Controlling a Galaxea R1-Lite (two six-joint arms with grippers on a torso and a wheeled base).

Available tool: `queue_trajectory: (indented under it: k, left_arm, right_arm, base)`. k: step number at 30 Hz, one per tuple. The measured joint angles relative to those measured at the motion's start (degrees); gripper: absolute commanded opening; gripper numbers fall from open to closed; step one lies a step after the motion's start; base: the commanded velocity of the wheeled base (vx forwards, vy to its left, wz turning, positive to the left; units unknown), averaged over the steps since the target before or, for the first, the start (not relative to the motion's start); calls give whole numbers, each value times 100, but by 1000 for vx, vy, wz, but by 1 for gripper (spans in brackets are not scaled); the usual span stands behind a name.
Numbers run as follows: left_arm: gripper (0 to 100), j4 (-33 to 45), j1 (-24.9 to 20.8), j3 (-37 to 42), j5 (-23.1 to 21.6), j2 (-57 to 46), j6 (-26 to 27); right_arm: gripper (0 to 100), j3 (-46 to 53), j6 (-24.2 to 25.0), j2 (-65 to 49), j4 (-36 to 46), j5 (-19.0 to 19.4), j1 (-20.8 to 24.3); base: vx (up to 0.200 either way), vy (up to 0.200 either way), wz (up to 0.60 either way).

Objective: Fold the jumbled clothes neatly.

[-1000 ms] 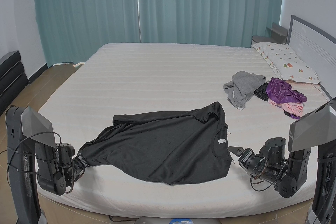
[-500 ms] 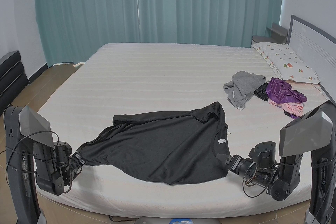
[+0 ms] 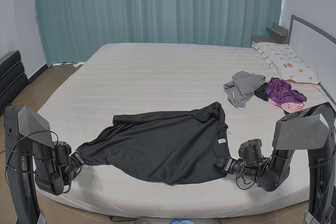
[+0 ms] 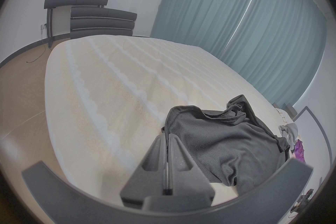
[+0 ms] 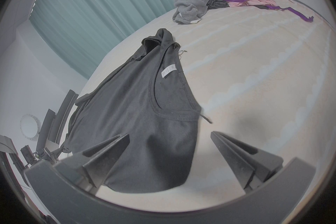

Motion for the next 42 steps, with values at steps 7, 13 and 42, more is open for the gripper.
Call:
queue_trajectory:
  k: [7,13,42]
  left_arm:
    - [0,-5,-7,57,1,-6,-4]
    - [0,-93,-2,35,17,0,-15]
    - [0,-93,9,-61,140,91,-20]
  right_arm:
    - [0,-475,-90,227,167,-51,17]
    - [0,-712,-65,196,82,-57,-122]
    - [100,-4819,-87,1235,1727,-544,-352]
  base:
    - [0,0,0]
    - [0,0,0]
    - [0,0,0]
